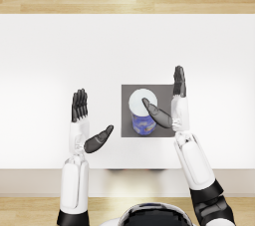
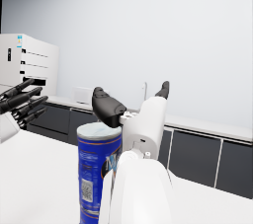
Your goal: Pick up the blue can on the left and place it in the middle, then pick up the blue can on the right and place it on top of the can in the middle
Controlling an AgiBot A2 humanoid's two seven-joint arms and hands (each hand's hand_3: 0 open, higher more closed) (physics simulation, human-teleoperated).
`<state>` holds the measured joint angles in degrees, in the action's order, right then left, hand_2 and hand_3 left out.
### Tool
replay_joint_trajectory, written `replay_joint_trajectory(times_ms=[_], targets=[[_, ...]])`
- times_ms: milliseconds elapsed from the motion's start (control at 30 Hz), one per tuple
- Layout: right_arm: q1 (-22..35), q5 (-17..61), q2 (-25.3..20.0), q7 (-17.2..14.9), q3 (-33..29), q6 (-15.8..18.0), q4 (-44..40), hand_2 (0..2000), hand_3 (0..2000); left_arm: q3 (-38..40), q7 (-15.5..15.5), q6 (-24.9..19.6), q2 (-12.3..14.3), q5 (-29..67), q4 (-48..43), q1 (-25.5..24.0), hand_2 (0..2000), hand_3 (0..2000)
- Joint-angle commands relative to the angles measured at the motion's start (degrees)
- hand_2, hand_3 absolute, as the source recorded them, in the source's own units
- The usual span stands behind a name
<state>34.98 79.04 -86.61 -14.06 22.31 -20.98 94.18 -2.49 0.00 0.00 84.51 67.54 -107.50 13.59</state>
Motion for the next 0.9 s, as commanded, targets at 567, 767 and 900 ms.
replay_joint_trajectory(times_ms=[567,767,900], targets=[[-2.0,0.0,-1.1,0.5,-19.5,9.1,13.2,0,0,7.3,0.0,0.0,0.3,0.0,-3.9,8.8,0,0],[-5.4,-0.1,-1.6,12.2,-27.7,19.4,13.6,0,0,12.7,0.0,0.0,0.7,0.0,-3.0,7.1,0,0],[-7.3,-0.1,-1.9,13.6,-29.7,20.6,12.5,0,0,14.9,0.0,0.0,1.4,0.0,-1.9,5.2,0,0]])
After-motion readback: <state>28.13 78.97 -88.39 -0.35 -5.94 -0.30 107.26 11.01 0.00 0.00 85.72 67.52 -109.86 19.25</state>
